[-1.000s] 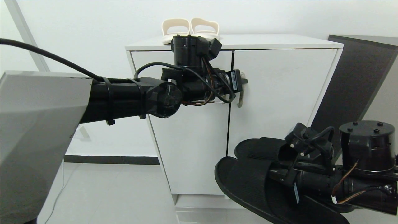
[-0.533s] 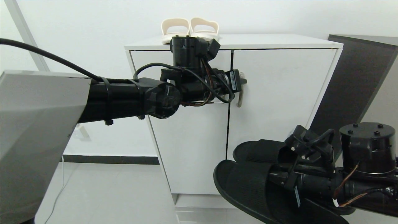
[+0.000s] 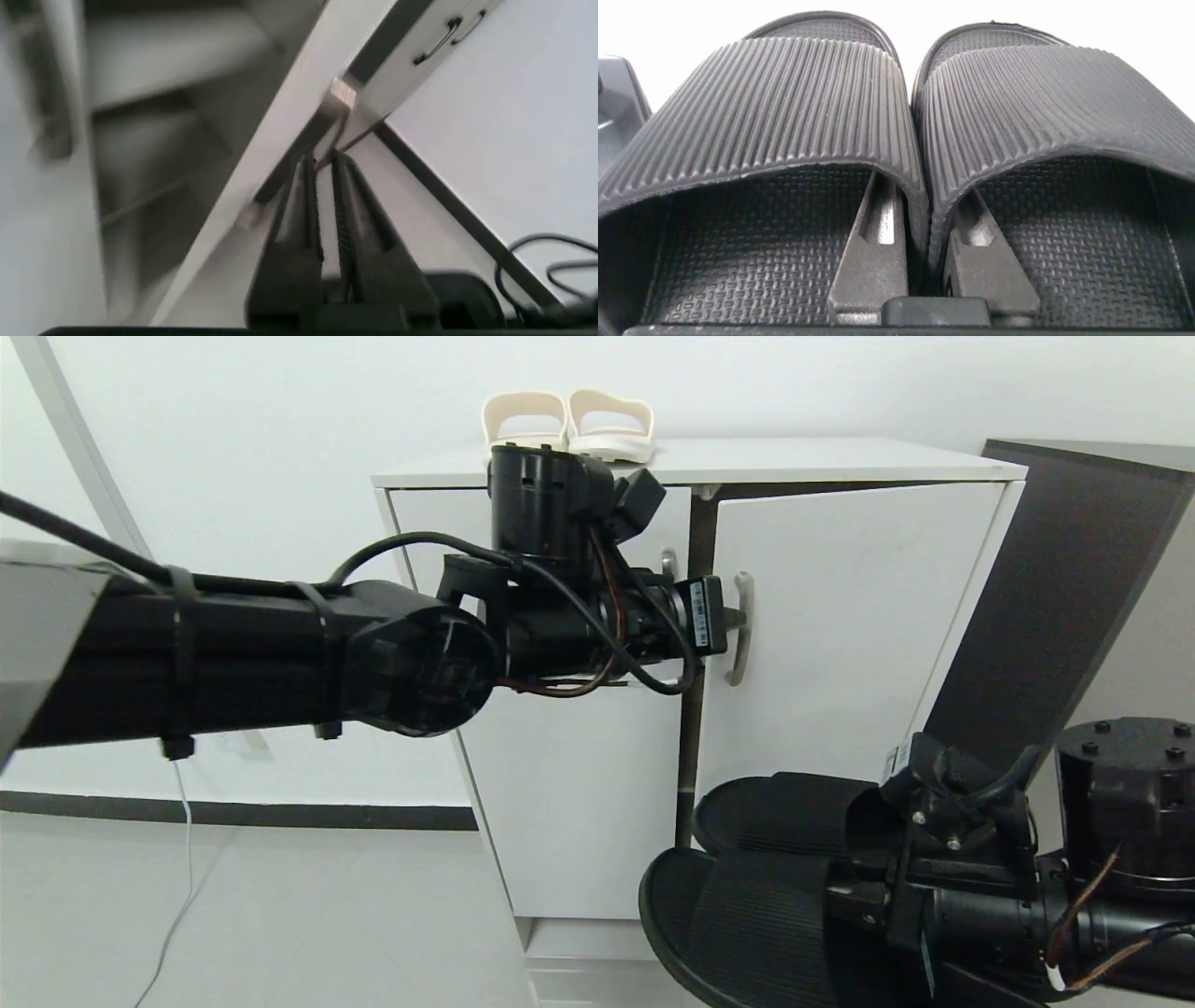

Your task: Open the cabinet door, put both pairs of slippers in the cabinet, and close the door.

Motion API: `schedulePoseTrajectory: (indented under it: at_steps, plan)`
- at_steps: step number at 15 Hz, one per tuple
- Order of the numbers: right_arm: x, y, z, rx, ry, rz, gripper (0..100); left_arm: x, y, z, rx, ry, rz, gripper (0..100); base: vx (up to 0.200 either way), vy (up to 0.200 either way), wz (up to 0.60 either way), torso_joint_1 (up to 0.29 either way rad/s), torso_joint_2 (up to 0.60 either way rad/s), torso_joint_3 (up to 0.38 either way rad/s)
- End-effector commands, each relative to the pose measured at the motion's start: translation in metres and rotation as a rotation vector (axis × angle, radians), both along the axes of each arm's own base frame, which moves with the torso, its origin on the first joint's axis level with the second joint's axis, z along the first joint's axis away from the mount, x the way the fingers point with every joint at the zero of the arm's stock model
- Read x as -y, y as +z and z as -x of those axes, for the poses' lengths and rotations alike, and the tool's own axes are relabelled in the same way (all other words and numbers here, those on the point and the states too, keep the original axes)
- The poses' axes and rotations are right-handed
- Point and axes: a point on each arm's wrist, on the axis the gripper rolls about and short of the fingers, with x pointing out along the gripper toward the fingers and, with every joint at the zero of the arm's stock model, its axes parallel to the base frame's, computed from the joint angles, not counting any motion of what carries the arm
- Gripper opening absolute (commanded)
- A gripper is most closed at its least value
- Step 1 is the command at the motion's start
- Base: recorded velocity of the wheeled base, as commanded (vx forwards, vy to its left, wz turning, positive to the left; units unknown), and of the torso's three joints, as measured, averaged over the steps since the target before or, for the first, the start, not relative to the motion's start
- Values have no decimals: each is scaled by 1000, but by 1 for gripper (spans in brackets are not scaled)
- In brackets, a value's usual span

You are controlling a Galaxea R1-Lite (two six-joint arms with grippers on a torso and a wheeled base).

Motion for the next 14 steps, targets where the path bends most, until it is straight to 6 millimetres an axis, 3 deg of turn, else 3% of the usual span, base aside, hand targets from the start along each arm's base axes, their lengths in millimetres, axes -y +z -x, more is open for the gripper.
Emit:
schedulePoseTrajectory:
  at_steps: [1,5,11,14]
  plan:
    - [1,1,1,6,2,-2,0,-16,18,21,27,-1,19,0,0,0,0,0,0,0]
    - [0,2,2,10,5,-3,0,-31,27,28,39,21,34,0,0,0,0,0,0,0]
    - [0,1,3,26,13,11,0,-31,24,-16,-35,77,134,0,0,0,0,0,0,0]
    - [0,0,3,26,14,15,0,-28,20,-23,-25,-1,155,0,0,0,0,0,0,0]
